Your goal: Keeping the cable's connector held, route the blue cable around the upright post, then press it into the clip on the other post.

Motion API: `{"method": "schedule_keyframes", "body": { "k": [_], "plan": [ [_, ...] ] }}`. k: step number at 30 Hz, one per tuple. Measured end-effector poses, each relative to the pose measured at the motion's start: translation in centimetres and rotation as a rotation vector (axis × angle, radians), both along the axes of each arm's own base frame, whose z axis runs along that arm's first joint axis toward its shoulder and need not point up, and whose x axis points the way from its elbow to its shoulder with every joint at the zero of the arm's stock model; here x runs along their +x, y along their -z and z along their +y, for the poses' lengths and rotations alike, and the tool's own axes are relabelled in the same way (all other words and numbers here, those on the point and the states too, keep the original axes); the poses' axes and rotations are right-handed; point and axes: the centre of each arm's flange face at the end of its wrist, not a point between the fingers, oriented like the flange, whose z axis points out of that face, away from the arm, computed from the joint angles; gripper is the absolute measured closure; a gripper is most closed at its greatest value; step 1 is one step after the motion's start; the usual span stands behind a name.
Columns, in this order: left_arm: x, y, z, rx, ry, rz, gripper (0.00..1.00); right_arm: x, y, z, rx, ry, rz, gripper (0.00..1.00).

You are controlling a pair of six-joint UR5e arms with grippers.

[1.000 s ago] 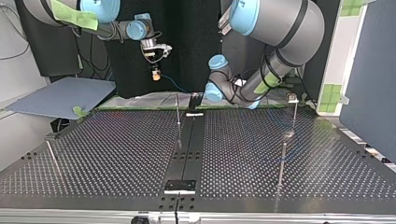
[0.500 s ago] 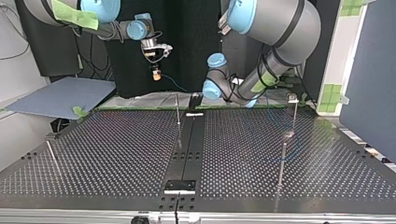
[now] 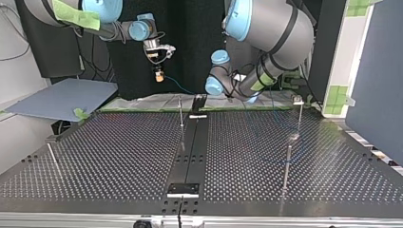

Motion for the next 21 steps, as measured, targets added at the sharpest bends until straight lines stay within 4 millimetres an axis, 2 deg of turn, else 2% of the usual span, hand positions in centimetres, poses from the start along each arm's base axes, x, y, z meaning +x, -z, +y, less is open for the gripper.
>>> {"method": "schedule_keyframes", "body": {
  "k": [16,21],
  "plan": [
    [0.1,0.5,-1.5,-0.185,0.034,-0.003,0.01,0.2,-0.1,-0.2,-0.005,-0.012,-0.002,1.0],
    [-0.1,1.2,-1.8,-0.24,0.041,0.01,0.01,0.4,-0.2,-0.3,-0.008,-0.026,-0.004,1.0]
  ]
}}
